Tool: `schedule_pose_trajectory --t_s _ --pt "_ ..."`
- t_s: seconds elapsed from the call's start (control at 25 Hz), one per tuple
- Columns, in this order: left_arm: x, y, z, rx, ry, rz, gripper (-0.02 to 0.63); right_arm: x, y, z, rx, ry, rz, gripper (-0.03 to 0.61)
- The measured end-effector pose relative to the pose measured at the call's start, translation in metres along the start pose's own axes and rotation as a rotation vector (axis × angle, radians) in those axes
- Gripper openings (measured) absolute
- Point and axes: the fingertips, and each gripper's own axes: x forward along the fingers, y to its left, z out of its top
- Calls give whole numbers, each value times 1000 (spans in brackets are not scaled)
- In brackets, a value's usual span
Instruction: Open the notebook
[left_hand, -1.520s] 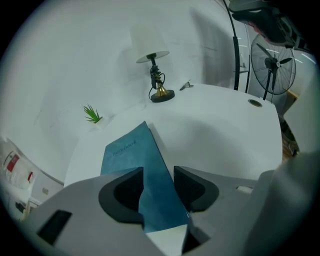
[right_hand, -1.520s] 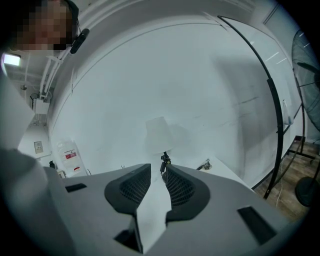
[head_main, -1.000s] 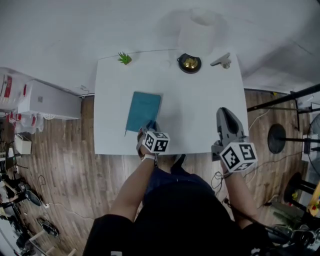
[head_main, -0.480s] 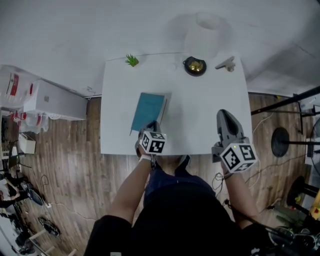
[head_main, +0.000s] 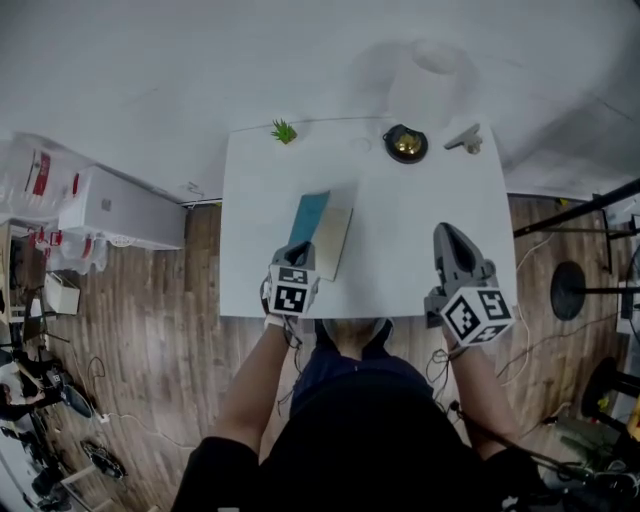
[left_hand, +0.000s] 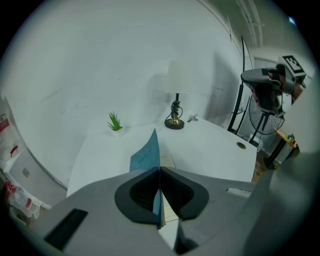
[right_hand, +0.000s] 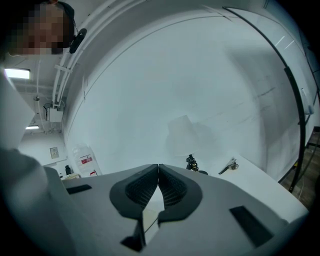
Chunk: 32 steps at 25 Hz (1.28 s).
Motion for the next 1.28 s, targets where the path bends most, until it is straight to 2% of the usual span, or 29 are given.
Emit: schedule_pose_trajectory --t_s 0.16,0.6,0.76,1.04,1.28 --pt "-16 28 9 -9 -39 -18 14 9 21 -1 1 -7 -1 6" --pt "-37 123 -1 -136 -91 -62 15 28 70 -3 -13 -18 -33 6" --pt "-32 162 -17 -220 -82 -72 20 39 82 -10 -11 -3 -55 6" --pt "-8 206 -49 -289 -38 -83 32 51 99 -20 -7 4 -87 6" --pt "19 227 -77 -365 -8 -147 41 49 103 -25 -21 14 -127 6"
